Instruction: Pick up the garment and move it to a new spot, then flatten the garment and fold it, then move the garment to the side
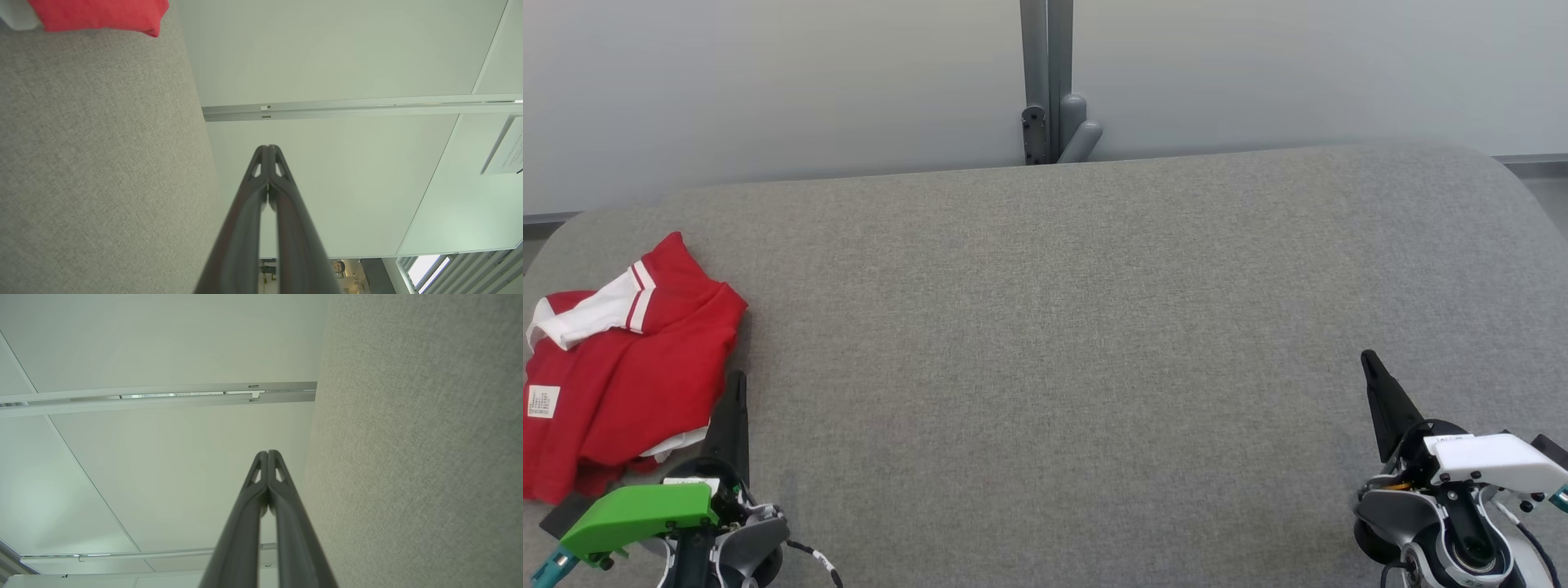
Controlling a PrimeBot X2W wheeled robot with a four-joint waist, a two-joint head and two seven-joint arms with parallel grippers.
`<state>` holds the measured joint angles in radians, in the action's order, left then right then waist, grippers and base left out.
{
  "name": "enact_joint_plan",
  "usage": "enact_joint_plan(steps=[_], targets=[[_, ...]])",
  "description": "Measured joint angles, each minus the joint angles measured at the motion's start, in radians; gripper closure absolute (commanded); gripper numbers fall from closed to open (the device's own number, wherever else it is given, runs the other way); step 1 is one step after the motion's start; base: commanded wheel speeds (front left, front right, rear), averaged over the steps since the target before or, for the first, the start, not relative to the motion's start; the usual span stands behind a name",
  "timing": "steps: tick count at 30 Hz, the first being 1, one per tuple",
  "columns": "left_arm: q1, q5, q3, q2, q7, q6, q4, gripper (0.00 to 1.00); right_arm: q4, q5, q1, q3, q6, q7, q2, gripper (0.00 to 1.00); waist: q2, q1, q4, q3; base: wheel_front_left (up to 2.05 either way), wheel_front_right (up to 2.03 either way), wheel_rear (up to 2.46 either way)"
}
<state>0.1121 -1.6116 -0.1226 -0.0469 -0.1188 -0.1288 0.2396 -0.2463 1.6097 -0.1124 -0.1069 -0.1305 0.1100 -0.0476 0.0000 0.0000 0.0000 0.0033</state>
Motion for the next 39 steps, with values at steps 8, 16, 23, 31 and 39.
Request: enact_joint_plan(steps=[8,16,23,31,39], targets=[[0.0,0.0,0.0,0.0,0.0,0.0,0.0,1.0,0.0,0.0,0.0,0.0,0.0,0.0,0.0,1.0,0.0,0.0,0.0,0.0,0.0,0.0,0.0],[0.0,0.0,0.0,0.0,0.0,0.0,0.0,1.0,0.0,0.0,0.0,0.0,0.0,0.0,0.0,1.0,0.0,0.0,0.0,0.0,0.0,0.0,0.0],[0.0,0.0,0.0,0.0,0.0,0.0,0.0,1.0,0.0,0.0,0.0,0.0,0.0,0.0,0.0,1.0,0.0,0.0,0.0,0.0,0.0,0.0,0.0],[0.0,0.0,0.0,0.0,0.0,0.0,0.0,1.0,0.0,0.0,0.0,0.0,0.0,0.0,0.0,1.0,0.0,0.0,0.0,0.0,0.0,0.0,0.0],[0.0,0.0,0.0,0.0,0.0,0.0,0.0,1.0,0.0,0.0,0.0,0.0,0.0,0.0,0.0,1.0,0.0,0.0,0.0,0.0,0.0,0.0,0.0]])
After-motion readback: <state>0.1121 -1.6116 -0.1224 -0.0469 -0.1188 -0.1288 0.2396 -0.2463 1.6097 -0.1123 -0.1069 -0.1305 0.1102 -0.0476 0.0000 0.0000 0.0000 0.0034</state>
